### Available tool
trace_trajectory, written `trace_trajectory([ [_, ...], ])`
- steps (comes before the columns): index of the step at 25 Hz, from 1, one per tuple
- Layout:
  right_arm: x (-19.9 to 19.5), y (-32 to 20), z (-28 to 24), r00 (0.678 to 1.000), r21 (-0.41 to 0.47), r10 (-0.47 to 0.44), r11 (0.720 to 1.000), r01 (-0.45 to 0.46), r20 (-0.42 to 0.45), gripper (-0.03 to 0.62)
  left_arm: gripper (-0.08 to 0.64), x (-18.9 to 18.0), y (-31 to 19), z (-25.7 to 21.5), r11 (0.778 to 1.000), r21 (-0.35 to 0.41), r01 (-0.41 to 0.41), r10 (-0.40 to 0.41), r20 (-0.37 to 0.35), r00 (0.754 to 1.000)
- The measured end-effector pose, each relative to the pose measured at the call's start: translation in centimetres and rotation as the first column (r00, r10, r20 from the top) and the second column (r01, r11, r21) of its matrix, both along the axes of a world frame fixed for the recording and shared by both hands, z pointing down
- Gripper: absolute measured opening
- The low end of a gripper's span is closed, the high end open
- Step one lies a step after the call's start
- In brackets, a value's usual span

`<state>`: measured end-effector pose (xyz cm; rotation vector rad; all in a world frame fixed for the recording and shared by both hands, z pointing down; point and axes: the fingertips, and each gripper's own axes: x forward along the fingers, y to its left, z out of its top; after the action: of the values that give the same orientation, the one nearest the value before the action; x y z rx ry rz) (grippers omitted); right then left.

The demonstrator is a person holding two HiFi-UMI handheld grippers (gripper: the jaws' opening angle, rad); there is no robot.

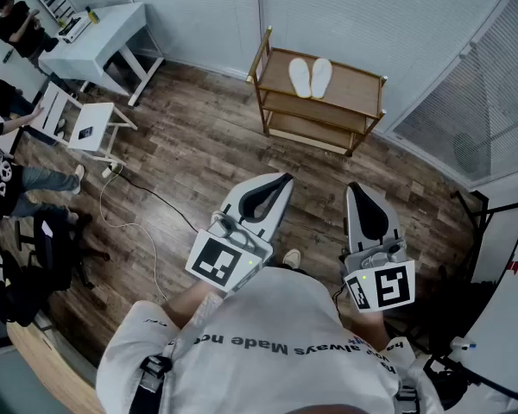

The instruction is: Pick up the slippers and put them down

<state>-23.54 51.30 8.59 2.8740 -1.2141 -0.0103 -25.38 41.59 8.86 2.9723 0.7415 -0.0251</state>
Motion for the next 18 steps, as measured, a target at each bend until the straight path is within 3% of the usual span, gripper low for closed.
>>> trace_trajectory([
  [18,0.6,-4.2,0.7,1.0,0.004,0.01,1.0,-0.01,-0.006,0.017,0.011,0.7,-4.2,1.4,0.999,-0.018,-0.038,0.039,0.017,0.999],
])
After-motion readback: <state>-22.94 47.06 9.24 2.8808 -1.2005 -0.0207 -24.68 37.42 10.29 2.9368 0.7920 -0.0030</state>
